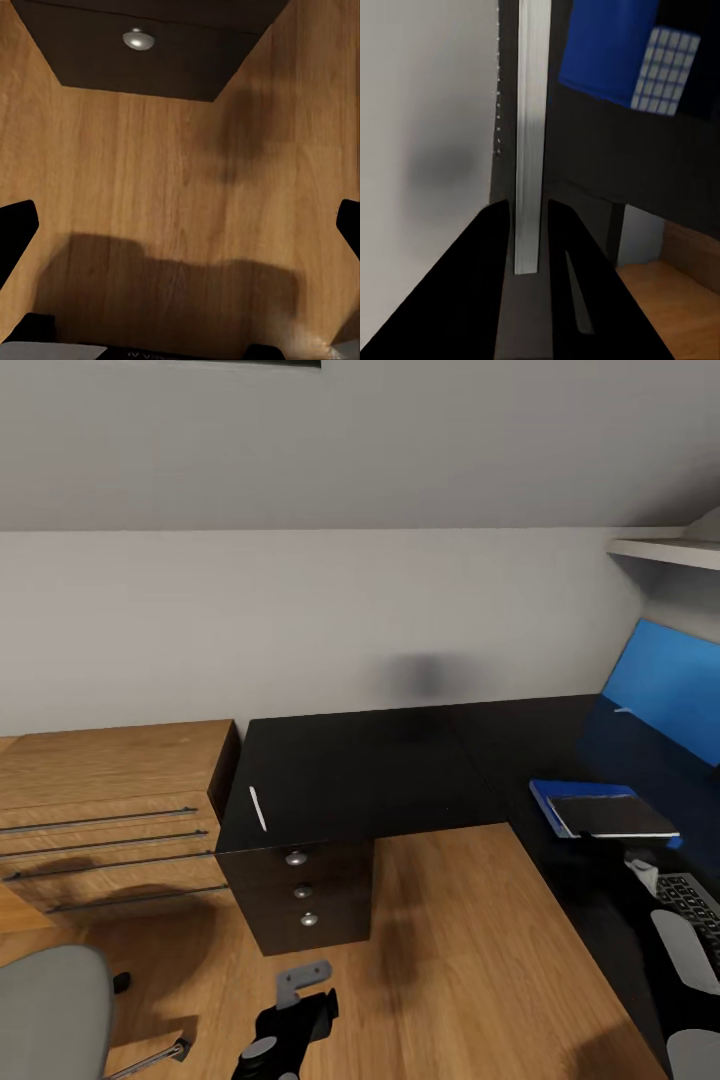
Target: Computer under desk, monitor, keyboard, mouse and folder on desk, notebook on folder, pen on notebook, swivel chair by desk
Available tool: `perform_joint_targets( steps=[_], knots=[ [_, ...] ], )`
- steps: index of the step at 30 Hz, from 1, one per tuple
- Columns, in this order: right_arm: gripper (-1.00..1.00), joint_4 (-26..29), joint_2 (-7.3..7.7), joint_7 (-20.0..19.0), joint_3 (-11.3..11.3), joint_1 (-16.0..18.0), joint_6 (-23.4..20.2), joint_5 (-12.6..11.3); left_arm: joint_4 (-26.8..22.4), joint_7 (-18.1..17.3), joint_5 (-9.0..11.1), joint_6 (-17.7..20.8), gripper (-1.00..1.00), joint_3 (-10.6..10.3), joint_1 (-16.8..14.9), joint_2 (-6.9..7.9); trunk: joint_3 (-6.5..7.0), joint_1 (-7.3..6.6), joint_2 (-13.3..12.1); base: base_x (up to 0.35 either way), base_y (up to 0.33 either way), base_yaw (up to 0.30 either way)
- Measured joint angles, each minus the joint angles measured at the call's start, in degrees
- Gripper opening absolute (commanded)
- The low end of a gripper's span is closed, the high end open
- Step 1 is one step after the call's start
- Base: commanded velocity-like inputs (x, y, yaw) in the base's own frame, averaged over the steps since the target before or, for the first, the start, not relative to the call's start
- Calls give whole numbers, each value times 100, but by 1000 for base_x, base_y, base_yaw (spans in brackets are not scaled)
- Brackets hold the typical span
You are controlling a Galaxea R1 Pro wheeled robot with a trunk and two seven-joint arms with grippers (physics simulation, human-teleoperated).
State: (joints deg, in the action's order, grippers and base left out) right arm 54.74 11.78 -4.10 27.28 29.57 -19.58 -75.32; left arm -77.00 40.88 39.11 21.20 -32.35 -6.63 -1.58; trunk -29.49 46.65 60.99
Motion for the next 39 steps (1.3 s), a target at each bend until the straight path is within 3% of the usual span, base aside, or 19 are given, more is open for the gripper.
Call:
perform_joint_targets(
  steps=[3,12,16,18,32,39],
  knots=[
    [-100,4,-34,-272,6,0,6,8,8,1,-11,-19,100,-39,0,0,0,0,0,8,0,0],
    [-100,3,-41,-291,31,-6,29,19,8,2,18,-27,100,-224,0,7,0,-2,0,195,0,0],
    [-100,-8,-40,-277,191,-4,128,25,8,7,17,-27,100,-235,0,8,0,0,0,69,-18,0],
    [-100,-26,-20,-223,295,-1,209,33,9,7,5,-28,100,-238,0,8,0,-2,0,167,-108,0],
    [-100,-32,-7,4,306,-4,237,44,41,2,20,-27,100,-259,0,1,0,0,0,101,-15,0],
    [-100,-33,1,322,299,-2,227,60,43,1,7,-27,100,-403,0,0,0,-1,0,147,0,0]
  ],
)
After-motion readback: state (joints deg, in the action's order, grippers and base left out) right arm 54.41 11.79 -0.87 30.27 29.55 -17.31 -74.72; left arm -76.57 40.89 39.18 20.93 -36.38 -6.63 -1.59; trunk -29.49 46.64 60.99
